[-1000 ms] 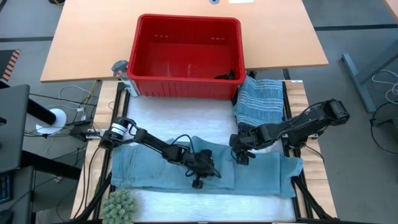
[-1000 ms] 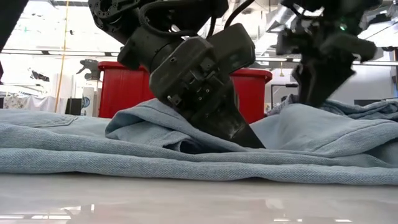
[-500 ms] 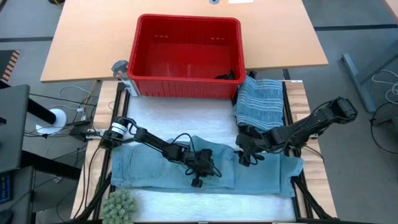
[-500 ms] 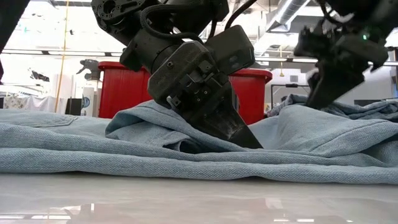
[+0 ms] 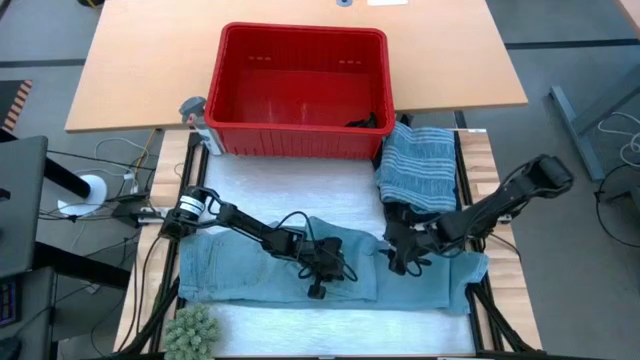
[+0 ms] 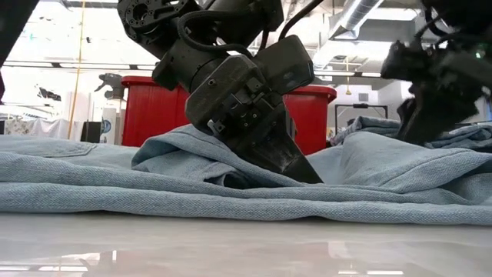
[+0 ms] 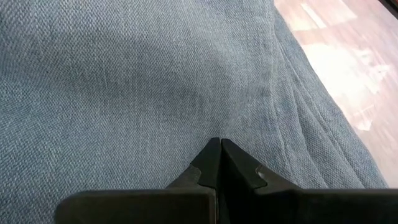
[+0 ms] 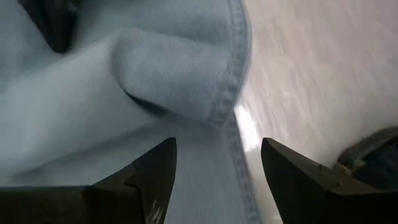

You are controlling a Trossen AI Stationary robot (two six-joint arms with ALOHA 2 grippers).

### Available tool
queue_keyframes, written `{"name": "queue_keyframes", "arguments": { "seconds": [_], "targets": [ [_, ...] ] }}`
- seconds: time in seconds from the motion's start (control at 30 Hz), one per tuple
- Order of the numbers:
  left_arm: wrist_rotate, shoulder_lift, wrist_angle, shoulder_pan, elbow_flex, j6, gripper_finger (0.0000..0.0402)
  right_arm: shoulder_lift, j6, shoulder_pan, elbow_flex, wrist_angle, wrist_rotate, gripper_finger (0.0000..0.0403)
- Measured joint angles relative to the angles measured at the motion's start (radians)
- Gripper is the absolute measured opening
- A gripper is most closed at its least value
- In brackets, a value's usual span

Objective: Fold Laundry from Bin
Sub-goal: Fold the light blue pants

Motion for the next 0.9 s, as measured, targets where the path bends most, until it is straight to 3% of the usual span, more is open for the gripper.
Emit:
{"name": "queue_keyframes", "arguments": {
  "seconds": [0.27, 0.6, 0.73, 0.87, 0.9],
  "targets": [
    [0.0, 0.0, 0.0, 0.0, 0.0, -0.007, 0.0, 0.063, -0.022, -0.043, -0.079, 0.181, 0.058, 0.026],
    [-0.003, 0.0, 0.001, 0.0, 0.0, -0.01, 0.0, 0.101, -0.171, -0.102, -0.082, 0.341, -0.01, 0.0235],
    [-0.004, 0.0, 0.001, 0.0, 0.0, -0.017, 0.0, 0.098, -0.195, -0.123, -0.082, 0.347, -0.023, 0.0168],
    [-0.005, 0.0, 0.0, 0.0, 0.0, -0.02, 0.0, 0.098, -0.247, -0.139, -0.082, 0.383, -0.088, 0.0041],
    [-0.005, 0.0, 0.0, 0.0, 0.0, -0.02, 0.0, 0.098, -0.255, -0.145, -0.082, 0.386, -0.109, 0.0026]
  ]
}}
